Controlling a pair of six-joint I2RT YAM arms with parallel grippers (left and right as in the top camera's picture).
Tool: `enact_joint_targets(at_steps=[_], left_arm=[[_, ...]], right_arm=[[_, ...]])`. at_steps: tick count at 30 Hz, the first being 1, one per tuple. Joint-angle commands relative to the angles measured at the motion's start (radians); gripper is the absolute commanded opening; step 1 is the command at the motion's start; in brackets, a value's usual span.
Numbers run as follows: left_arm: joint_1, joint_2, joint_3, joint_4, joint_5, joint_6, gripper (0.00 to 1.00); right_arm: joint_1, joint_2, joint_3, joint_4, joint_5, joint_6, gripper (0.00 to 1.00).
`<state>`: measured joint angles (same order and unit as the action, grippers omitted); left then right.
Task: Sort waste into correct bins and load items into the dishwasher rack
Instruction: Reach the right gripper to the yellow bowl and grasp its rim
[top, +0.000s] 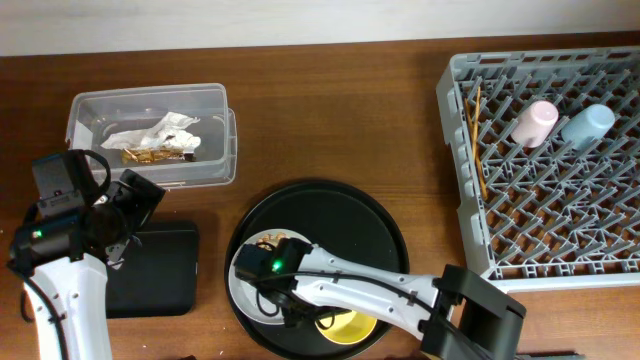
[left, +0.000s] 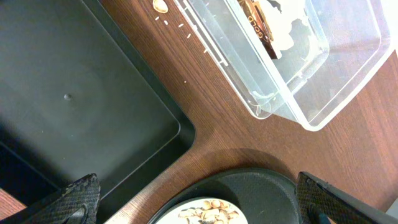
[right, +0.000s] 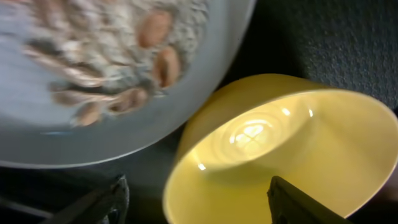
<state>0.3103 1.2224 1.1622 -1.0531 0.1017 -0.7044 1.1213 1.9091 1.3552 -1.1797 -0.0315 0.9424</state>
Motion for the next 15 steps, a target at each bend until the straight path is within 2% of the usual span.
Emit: enact_joint_targets(at_steps=[1, 10, 14, 15], left_arm=[[0.005, 0.000, 0.002, 0.001, 0.006, -0.013, 0.99], [0.005, 0.000, 0.002, 0.001, 0.006, -0.013, 0.99], [0.005, 0.000, 0.002, 0.001, 0.006, -0.013, 0.99], [0.005, 0.000, 0.002, 0.001, 0.006, -0.013, 0.99]], right_arm=[[-0.009, -0.018, -0.049, 0.027, 0.015, 0.062, 0.70], [-0.010, -0.023, -0.056, 0.041, 0.001, 0.054, 0.51], [-0.010, -0.032, -0.055, 0.035, -0.011, 0.034, 0.31], [-0.010, -0.035, -0.055, 0.033, -0.010, 0.034, 0.23]])
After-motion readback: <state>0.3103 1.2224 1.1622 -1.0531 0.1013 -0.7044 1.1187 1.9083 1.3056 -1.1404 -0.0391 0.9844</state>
